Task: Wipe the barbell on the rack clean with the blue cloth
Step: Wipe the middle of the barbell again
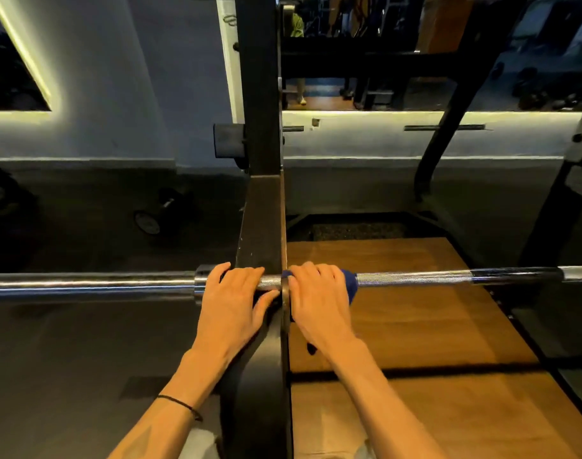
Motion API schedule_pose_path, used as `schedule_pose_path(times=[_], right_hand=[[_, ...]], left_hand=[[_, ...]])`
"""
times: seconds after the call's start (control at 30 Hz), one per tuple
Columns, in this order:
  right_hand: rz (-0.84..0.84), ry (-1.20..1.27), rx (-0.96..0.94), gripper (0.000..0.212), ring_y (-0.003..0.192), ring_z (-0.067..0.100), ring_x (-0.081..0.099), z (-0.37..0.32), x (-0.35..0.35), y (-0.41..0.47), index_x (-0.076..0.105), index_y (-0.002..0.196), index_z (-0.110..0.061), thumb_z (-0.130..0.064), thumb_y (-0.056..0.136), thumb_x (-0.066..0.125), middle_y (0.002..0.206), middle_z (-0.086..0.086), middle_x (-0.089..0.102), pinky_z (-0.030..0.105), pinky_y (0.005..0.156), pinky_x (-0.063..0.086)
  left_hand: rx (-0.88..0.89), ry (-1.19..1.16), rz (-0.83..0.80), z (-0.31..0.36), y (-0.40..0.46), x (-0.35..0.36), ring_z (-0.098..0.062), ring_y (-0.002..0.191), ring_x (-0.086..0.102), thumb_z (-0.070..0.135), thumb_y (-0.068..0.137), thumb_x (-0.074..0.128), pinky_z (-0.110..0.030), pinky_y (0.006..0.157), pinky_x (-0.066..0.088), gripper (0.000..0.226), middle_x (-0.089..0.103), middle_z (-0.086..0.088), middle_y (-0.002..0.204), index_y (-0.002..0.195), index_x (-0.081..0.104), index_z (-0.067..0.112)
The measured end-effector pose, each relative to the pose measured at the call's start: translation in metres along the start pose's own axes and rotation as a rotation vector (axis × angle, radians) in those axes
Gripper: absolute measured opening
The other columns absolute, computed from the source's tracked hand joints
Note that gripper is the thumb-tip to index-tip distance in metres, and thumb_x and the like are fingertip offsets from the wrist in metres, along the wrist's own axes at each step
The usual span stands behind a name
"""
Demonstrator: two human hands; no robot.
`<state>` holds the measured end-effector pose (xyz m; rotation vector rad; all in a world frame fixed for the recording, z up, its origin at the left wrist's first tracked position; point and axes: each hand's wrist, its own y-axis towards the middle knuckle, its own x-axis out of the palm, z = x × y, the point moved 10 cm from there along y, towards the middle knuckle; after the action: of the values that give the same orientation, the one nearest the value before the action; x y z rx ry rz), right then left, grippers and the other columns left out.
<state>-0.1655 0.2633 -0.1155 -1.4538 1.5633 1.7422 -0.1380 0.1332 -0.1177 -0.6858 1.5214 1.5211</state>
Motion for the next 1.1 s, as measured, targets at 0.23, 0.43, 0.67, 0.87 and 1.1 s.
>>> schedule_pose_path(times=[0.23, 0.43, 0.67, 0.87, 1.1], right_hand=[[0.068, -0.131, 0.018, 0.033, 0.071, 0.031, 0.052, 0.111, -0.031, -0.015, 0.055, 0.078, -0.021, -0.030, 0.101, 0.034, 0.072, -0.001, 0.050, 0.045, 0.069, 0.037], [0.126, -0.145, 0.324, 0.034, 0.073, 0.025, 0.054, 0.152, -0.045, -0.020, 0.058, 0.076, -0.018, -0.025, 0.099, 0.033, 0.073, 0.001, 0.056, 0.045, 0.076, 0.044], [-0.185, -0.175, 0.148, 0.019, 0.078, 0.023, 0.056, 0.018, -0.002, 0.008, 0.047, 0.080, -0.024, -0.033, 0.096, 0.051, 0.079, -0.003, 0.049, 0.043, 0.079, 0.047], [-0.019, 0.001, 0.025, 0.033, 0.079, 0.024, 0.056, 0.043, -0.003, -0.003, 0.066, 0.096, -0.021, -0.042, 0.102, 0.042, 0.083, -0.002, 0.061, 0.040, 0.076, 0.042], [0.019, -0.059, 0.068, 0.035, 0.083, 0.018, 0.055, 0.065, -0.014, -0.011, 0.063, 0.097, -0.027, -0.040, 0.106, 0.032, 0.087, -0.008, 0.057, 0.040, 0.101, 0.039]], left_hand=[[0.113, 0.164, -0.167, 0.003, 0.020, 0.004, -0.015, 0.084, 0.066, 0.053, 0.100, 0.015, -0.038, 0.094, 0.044, 0.062, 0.068, 0.007, 0.091, 0.121, 0.066, 0.025], [0.123, 0.047, -0.312, -0.005, 0.038, 0.020, -0.013, 0.087, 0.062, 0.051, 0.101, 0.033, -0.034, 0.089, 0.043, 0.038, 0.063, 0.007, 0.102, 0.112, 0.061, 0.028], [0.079, -0.047, -0.276, -0.005, 0.029, 0.018, -0.013, 0.085, 0.062, 0.044, 0.100, 0.049, -0.029, 0.087, 0.038, 0.024, 0.067, 0.008, 0.099, 0.117, 0.059, 0.030], [-0.098, -0.150, -0.109, -0.002, 0.011, 0.006, -0.018, 0.087, 0.059, 0.027, 0.091, 0.064, -0.030, 0.094, 0.031, 0.021, 0.065, 0.006, 0.098, 0.112, 0.064, 0.024], [-0.083, -0.207, -0.044, 0.000, 0.006, 0.004, -0.017, 0.092, 0.061, 0.022, 0.088, 0.069, -0.033, 0.096, 0.035, 0.023, 0.068, 0.004, 0.101, 0.111, 0.066, 0.020]])
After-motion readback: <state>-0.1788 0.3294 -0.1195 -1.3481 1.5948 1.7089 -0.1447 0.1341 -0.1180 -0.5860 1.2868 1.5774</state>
